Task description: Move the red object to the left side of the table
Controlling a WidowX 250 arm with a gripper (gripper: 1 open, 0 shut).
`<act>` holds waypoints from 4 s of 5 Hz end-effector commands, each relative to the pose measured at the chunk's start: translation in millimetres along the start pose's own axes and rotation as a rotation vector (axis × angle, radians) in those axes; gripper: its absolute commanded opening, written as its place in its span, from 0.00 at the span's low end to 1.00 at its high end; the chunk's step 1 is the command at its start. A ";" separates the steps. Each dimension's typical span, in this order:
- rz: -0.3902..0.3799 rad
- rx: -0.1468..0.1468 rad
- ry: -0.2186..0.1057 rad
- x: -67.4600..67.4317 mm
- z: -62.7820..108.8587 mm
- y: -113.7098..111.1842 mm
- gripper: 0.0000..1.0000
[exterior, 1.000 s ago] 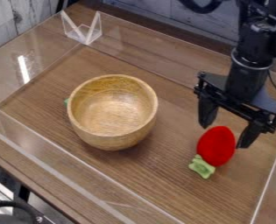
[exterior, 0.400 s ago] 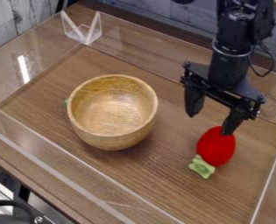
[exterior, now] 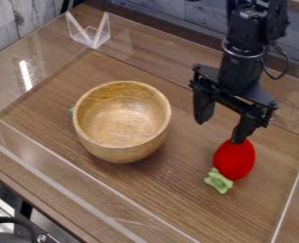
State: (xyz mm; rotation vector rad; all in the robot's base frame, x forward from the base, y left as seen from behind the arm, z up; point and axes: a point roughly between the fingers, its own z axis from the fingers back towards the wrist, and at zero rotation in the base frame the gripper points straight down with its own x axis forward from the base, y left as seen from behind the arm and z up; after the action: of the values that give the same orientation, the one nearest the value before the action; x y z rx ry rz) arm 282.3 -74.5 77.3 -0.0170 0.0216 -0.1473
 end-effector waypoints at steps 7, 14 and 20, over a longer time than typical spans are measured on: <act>-0.199 -0.055 -0.054 17.2 -30.8 -5.9 0.00; -0.259 -0.070 -0.102 22.8 -18.2 -33.7 0.00; -0.217 -0.102 -0.080 17.3 17.1 -21.7 1.00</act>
State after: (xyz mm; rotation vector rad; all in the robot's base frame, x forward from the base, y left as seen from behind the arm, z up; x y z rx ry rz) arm 290.5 -97.8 71.5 -0.1198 0.0244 -0.3612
